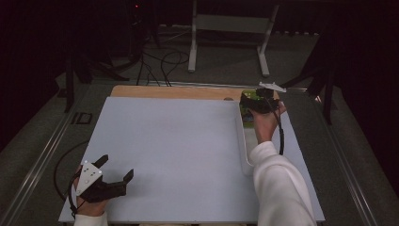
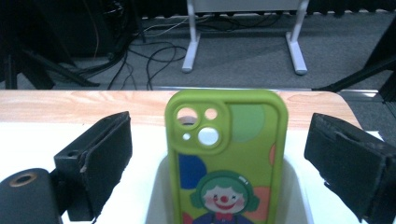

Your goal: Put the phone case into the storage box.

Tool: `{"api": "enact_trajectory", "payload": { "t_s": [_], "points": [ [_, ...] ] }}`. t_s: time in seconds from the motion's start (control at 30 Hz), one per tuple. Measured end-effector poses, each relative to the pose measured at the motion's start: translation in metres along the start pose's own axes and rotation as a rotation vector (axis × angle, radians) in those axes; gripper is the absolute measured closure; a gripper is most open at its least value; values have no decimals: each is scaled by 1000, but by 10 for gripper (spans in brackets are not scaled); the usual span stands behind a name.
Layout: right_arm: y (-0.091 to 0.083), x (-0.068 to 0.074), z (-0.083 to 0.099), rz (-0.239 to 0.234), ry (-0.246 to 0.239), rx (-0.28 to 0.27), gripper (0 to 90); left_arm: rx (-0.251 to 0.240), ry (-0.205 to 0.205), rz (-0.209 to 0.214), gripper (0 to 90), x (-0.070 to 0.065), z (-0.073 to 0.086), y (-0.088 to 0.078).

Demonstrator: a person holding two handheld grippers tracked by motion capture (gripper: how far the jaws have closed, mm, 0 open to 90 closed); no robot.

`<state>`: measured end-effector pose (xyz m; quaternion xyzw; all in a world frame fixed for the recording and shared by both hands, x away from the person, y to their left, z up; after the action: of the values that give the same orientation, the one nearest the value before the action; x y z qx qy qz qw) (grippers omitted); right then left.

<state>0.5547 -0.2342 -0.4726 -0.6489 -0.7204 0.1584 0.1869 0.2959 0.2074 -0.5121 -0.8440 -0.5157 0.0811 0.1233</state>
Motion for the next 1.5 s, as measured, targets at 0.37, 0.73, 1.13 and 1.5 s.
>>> {"api": "enact_trajectory", "payload": {
  "t_s": [0.37,0.73,1.13,1.5],
  "points": [
    [-16,10,6,-66,-17,-21,77,15,4,8,0,-2,1,2],
    [-41,34,10,-177,-56,-41,77,34,8,17,0,-3,3,3],
    [-61,57,25,-280,-127,-17,79,45,14,30,0,-6,4,5],
    [-82,77,36,-369,-164,-13,82,48,17,36,0,-8,5,5]
  ]
}}
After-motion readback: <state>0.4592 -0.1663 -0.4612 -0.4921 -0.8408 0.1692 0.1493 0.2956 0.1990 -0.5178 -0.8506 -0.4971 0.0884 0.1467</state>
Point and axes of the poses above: each handheld gripper's, and its own axes: y roughly forward along the jaws, z roughly out of its underside, x roughly to its left, the point moved 10 cm from there along y, roughly forward along the jaws, and after that the axes turned 2 degrees about -x, right-handed, at the moved point
